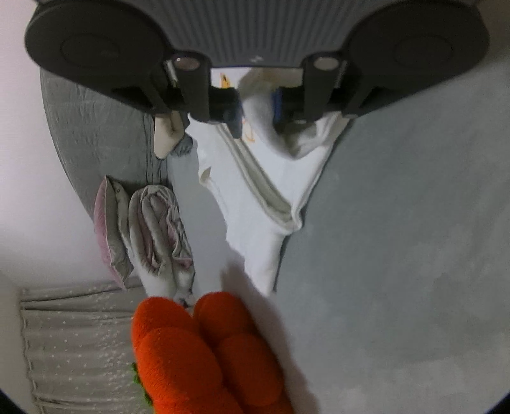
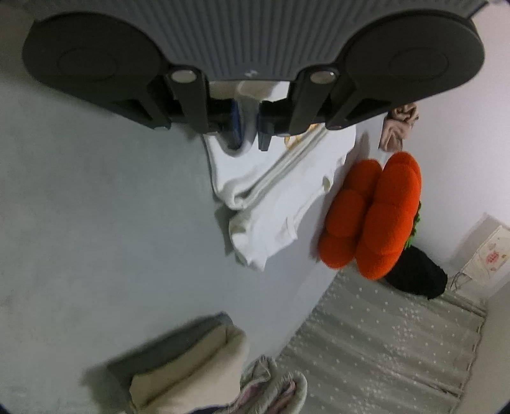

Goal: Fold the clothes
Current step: 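Lift the hem with both grippers and fold it over toward the collar, then lay the folded hem down and open both grippers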

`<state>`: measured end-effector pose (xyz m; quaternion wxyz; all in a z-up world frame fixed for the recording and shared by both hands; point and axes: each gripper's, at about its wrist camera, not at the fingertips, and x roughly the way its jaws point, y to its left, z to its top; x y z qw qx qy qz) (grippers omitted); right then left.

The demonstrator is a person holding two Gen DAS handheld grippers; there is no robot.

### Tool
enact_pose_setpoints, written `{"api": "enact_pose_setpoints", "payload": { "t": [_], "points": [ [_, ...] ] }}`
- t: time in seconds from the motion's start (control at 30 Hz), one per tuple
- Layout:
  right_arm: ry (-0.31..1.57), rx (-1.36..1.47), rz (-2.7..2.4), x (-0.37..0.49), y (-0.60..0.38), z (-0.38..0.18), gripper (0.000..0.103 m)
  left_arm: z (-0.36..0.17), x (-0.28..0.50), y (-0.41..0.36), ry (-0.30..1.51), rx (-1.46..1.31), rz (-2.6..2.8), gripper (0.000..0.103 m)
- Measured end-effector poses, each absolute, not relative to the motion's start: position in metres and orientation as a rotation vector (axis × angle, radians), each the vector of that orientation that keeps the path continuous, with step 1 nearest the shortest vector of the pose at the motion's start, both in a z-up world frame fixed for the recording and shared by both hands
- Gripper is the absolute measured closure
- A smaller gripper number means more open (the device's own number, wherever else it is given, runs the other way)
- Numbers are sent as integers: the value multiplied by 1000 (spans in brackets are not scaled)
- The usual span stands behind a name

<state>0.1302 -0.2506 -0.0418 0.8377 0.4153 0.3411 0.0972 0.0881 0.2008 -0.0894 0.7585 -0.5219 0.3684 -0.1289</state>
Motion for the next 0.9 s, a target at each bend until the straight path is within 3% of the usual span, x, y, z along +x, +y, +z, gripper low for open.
{"api": "enact_pose_setpoints", "payload": {
  "t": [0.07,0.13,0.57,0.9],
  "points": [
    [689,850,185,128,-251,-37,82,-85,87,202,775,-1108,-269,76],
    [664,821,170,125,-252,-33,67,-81,86,207,739,-1100,-269,73],
    [700,563,161,125,-234,-25,66,-46,84,193,740,-588,-170,68],
    [717,499,113,142,-219,-40,66,-62,99,182,735,-533,-116,69]
  ]
}}
